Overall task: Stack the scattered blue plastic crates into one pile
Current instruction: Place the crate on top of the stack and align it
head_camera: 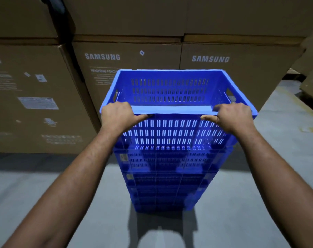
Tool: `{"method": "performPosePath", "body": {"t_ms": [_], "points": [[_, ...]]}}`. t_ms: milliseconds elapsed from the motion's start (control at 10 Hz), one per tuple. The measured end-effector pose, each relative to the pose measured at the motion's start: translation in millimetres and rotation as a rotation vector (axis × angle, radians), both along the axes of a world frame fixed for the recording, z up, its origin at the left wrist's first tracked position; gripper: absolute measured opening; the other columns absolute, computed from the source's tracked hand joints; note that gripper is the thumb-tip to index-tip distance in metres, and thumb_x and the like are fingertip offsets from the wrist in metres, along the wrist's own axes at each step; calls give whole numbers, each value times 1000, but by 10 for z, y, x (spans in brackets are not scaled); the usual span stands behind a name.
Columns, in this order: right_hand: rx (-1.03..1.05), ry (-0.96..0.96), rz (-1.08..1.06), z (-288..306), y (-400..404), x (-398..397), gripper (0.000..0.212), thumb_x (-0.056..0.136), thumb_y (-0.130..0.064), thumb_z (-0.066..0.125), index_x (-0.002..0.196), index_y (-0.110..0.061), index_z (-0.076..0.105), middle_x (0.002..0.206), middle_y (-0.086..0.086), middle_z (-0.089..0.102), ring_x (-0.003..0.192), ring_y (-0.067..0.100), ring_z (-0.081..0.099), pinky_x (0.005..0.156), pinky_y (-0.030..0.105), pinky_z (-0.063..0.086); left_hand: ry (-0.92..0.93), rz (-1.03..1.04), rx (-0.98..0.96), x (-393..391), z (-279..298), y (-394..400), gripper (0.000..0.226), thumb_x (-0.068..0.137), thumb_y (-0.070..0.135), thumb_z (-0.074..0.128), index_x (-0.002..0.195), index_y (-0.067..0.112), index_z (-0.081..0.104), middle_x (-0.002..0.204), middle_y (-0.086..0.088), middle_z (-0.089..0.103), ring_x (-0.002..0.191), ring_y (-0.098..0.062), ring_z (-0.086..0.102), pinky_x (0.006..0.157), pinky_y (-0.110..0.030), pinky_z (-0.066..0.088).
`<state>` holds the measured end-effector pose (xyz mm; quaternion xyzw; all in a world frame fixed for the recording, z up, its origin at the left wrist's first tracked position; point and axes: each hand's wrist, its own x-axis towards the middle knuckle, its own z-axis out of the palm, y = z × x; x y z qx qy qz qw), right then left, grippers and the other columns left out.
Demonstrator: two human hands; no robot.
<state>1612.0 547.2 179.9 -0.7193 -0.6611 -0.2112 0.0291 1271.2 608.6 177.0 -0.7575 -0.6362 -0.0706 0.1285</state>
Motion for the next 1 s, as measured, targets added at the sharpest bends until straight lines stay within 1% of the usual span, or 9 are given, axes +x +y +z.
{"method": "performPosePath", "body": {"t_ms": [100, 300, 400, 500, 600, 700, 800, 900, 1000], "points": [[-5, -46, -21, -3, -102, -191, 99, 65, -96, 10, 108, -28, 68, 64, 1, 51, 57, 25, 45, 49, 27, 24, -31, -2, -2, -173, 14, 13, 100, 53, 107, 15, 63, 17, 57, 58, -2, 55, 57, -24, 55, 55, -32, 48], [-6, 28, -36, -30, -157, -136, 93, 69, -94, 15, 113, -28, 64, 62, -3, 49, 55, 20, 39, 48, 27, 21, -11, -15, -7, -104, 41, 12, 104, 53, 106, 13, 66, 16, 64, 57, 0, 55, 55, -20, 54, 54, -31, 48], [32, 47, 3, -66, -155, -101, 90, 71, -94, 16, 114, -30, 63, 65, -4, 60, 57, 20, 45, 49, 27, 26, -25, -9, 17, -100, 9, -9, 103, 57, 104, 17, 92, 25, 74, 58, 3, 56, 61, -20, 58, 54, -30, 44], [92, 47, 52, -138, -141, -120, 92, 73, -96, 11, 109, -29, 64, 66, -5, 65, 58, 17, 57, 49, 27, 30, -55, -85, 78, -202, -78, 10, 102, 65, 101, 18, 122, 31, 66, 85, 4, 71, 86, -21, 66, 69, -34, 48], [149, 89, 80, -208, -152, -118, 89, 77, -93, 13, 106, -27, 65, 78, -6, 69, 67, 18, 63, 58, 32, 36, -66, -177, 94, -285, -132, 18, 97, 74, 95, 20, 134, 27, 55, 120, 2, 68, 108, -23, 61, 91, -44, 44], [205, 132, 73, -301, -216, -139, 79, 86, -86, 18, 106, -24, 61, 88, -5, 66, 77, 19, 60, 70, 37, 39, -160, -188, 120, -289, -223, -77, 82, 83, 85, 31, 137, 25, 50, 130, -1, 63, 115, -25, 57, 99, -46, 38], [259, 182, 94, -444, -324, -231, 66, 93, -72, 33, 121, -17, 55, 122, 4, 63, 110, 26, 57, 97, 43, 37, -188, -196, 153, -265, -378, -258, 81, 89, 77, 34, 147, 22, 39, 150, -5, 46, 135, -25, 42, 113, -47, 27], [258, 223, 91, -540, -509, -391, 74, 91, -58, 51, 143, -7, 39, 152, 16, 40, 143, 34, 32, 118, 53, 22, -195, -196, 179, -250, -534, -502, 84, 91, 71, 40, 156, 20, 22, 163, -7, 23, 151, -26, 15, 123, -48, 9], [209, 298, 104, -660, -688, -684, 89, 90, -53, 54, 155, -4, 19, 164, 20, 13, 152, 36, 5, 121, 57, 13, -269, -191, 117, -288, -662, -832, 86, 94, 62, 46, 159, 18, 11, 168, -4, 1, 154, -22, -4, 124, -47, 8]]}}
